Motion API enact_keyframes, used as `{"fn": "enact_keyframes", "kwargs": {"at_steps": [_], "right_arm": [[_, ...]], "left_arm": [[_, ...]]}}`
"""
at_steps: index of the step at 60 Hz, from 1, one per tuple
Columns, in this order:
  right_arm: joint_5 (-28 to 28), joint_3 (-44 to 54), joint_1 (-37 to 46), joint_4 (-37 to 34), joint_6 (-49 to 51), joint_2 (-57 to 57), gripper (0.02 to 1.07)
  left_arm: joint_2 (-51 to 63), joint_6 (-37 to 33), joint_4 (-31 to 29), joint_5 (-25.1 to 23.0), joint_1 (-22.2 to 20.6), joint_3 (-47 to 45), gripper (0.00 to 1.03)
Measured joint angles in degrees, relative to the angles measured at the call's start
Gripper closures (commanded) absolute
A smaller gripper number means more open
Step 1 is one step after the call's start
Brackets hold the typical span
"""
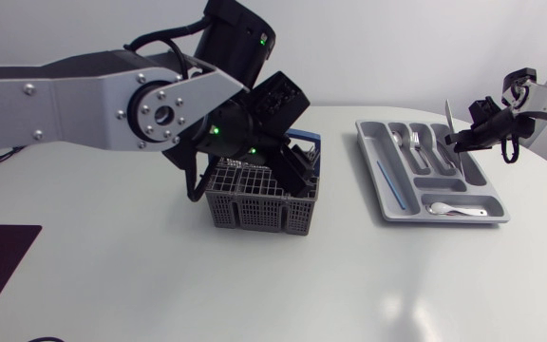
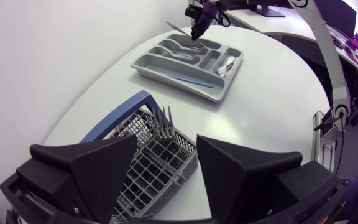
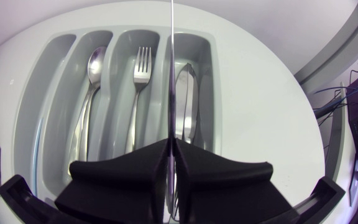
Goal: Unload the cutlery basket into the drawer organizer.
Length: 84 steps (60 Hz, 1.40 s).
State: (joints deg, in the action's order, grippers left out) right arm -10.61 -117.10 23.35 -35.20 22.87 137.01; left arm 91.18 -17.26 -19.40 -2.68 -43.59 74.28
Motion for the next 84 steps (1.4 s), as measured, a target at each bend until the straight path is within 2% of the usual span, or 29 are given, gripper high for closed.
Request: {"fn": "enact_keyframes", "kwargs": {"at_steps": [13, 18, 28, 35, 48, 64, 72, 84], "right_arm": [[2.16, -2.36, 0.00, -1.31, -0.66, 2.60, 1.00], [2.84, -2.56, 0.02, -1.97, -0.68, 3.61, 0.82], [3.17, -2.21, 0.70, -1.86, -0.68, 3.69, 0.59], [2.91, 4.31, 1.09, 1.07, -0.61, -0.61, 0.43], [-2.62, 23.82, -1.01, 7.06, 0.11, -18.73, 0.43], [-11.17, 45.57, -15.30, 8.24, 0.24, -44.54, 0.43], [-12.35, 50.80, -23.30, 8.26, -0.68, -51.43, 0.43], [-13.88, 51.91, -31.39, 8.26, -4.57, -54.58, 0.43]], "left_arm": [[0.00, -0.61, 0.00, 0.11, -0.63, -0.26, 0.21], [0.00, -0.61, 0.00, 0.22, -1.11, -0.31, 0.21], [0.00, -0.79, 0.00, 0.66, -1.22, -0.31, 0.21], [-0.02, -1.27, 0.02, 1.97, -1.46, -0.57, 0.21], [-1.14, -3.91, 1.16, 3.91, -1.60, -4.59, 0.21], [-2.12, -6.82, 9.57, 6.25, -1.60, -12.35, 0.21], [-2.43, -7.28, 15.15, 6.45, -1.57, -15.45, 0.21], [-2.43, -8.13, 21.77, 6.45, -1.36, -19.32, 0.21]]}}
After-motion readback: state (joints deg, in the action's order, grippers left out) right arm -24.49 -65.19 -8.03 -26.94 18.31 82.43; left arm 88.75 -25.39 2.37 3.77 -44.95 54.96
